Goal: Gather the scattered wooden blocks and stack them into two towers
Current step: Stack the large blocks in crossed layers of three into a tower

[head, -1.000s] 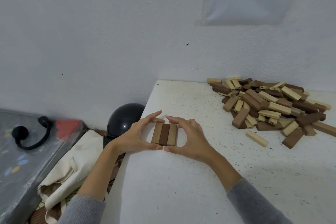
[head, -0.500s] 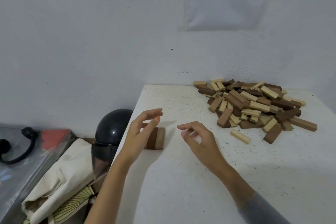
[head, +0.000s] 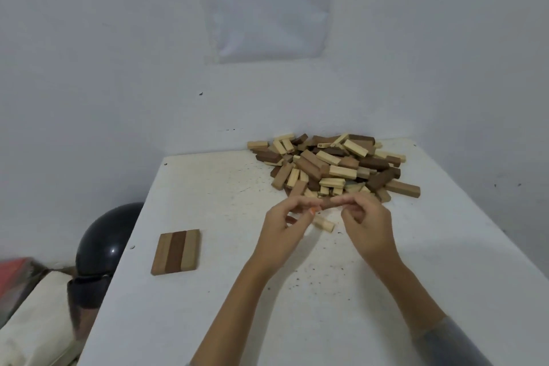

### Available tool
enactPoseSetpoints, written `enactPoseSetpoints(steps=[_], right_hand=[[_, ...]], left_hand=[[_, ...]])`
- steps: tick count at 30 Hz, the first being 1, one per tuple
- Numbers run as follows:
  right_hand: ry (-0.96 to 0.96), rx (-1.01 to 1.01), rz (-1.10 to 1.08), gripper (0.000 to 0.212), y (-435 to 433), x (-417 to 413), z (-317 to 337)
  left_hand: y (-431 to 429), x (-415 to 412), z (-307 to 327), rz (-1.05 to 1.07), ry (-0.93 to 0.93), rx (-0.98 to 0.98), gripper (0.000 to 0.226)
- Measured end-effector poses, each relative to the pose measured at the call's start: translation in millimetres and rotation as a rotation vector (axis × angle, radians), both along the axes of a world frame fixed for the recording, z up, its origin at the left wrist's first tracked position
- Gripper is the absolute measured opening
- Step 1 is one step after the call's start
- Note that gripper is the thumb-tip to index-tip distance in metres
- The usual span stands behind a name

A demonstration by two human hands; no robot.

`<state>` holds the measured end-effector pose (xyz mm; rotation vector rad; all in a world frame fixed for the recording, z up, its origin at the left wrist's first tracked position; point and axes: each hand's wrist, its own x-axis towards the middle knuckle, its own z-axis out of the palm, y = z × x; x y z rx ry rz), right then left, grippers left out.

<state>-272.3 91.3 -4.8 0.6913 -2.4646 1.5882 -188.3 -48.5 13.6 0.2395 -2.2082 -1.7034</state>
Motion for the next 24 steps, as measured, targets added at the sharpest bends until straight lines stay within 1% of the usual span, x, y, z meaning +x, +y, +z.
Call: enactPoseSetpoints(steps=[2, 4, 6, 8, 10, 12, 15, 19, 22, 24], right_hand=[[0.014, 0.082, -0.122, 0.032, 8, -10, -6], [0.032, 0.214, -0.199, 0.023, 13, -17, -11], [0.012, 0.333, -0.254, 0.027, 14, -21, -14], [-0.042, 0.403, -0.283, 0.033, 14, -22, -12], [-0.129, 0.395, -0.267, 0.038, 13, -24, -10], [-0.161, 0.379, -0.275, 0.04, 12, -24, -9], [-0.208, 0.344, -0.299, 0.044, 12, -25, -10], [-0.283, 0.307, -0.331, 0.059, 16, -31, -5], [-0.294, 0.162, -0.343, 0.059, 24, -34, 6], [-0.374, 0.036, -0.344, 0.052, 30, -38, 13]], left_hand=[[6, -12, -4, 0.024, 0.026, -0.077, 0.021], [5, -27, -11, 0.086, 0.059, -0.238, 0.023], [2, -42, -18, 0.156, 0.038, -0.425, 0.022], [0, -52, -21, 0.183, 0.0, -0.544, 0.023], [0, -58, -20, 0.182, -0.042, -0.631, 0.024], [-3, -62, -22, 0.166, -0.11, -0.694, 0.027], [-7, -65, -26, 0.15, -0.187, -0.689, 0.032], [-10, -63, -25, 0.155, -0.176, -0.557, 0.032], [-12, -62, -22, 0.193, -0.105, -0.478, 0.04], [-11, -65, -20, 0.243, -0.078, -0.375, 0.04]])
